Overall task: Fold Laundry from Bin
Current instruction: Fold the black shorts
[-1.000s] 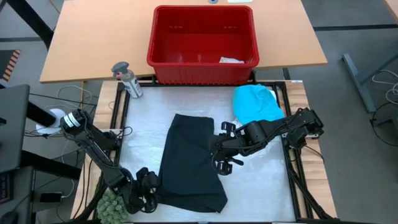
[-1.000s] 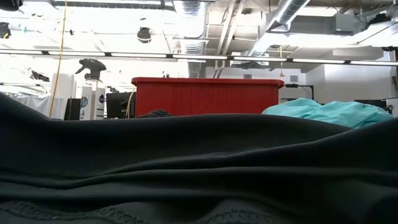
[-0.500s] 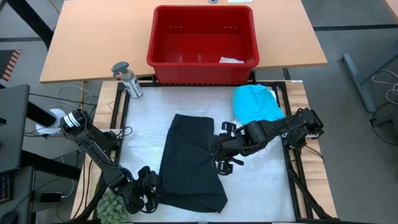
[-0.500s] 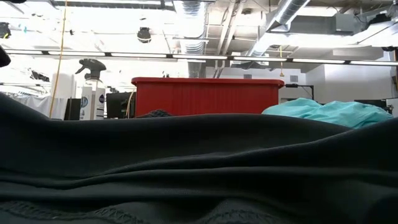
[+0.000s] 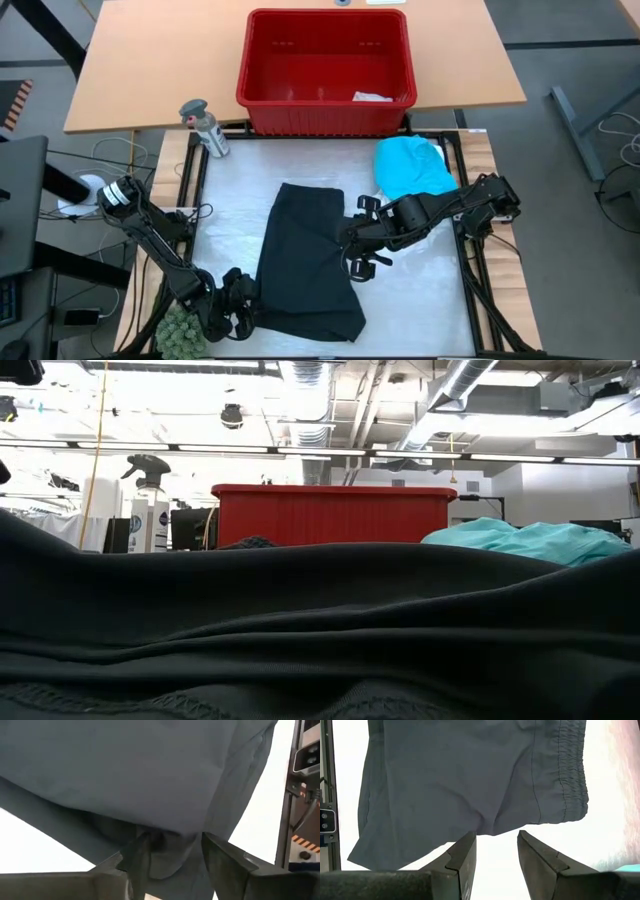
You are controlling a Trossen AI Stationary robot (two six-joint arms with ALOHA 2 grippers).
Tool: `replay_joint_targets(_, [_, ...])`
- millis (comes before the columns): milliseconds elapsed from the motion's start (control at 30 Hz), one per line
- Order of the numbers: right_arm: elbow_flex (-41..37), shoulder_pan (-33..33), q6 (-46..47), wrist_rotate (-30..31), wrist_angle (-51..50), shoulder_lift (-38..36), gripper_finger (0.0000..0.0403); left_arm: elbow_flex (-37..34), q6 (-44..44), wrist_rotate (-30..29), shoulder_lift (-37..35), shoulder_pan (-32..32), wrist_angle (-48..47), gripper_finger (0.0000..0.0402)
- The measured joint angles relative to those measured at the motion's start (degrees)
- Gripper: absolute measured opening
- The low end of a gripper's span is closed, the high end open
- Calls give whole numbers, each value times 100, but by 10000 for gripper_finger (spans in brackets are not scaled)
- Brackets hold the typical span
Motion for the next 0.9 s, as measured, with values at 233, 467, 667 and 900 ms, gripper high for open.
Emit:
replay_joint_targets(233, [0,-11,-15,4,-2,0,166,-2,567,353,0,181,60,69])
replay_joint_targets(467, [0,-11,7,15,2,0,166,-2,451,1576,-11,465,377,5])
replay_joint_targets(667, [-50,-114,225,206,643,85,164,-2,-81,2385,-136,515,558,0])
replay_joint_targets(900, [-1216,-538,-477,-364,3789,111,126,-2,-193,1739,-352,571,519,0])
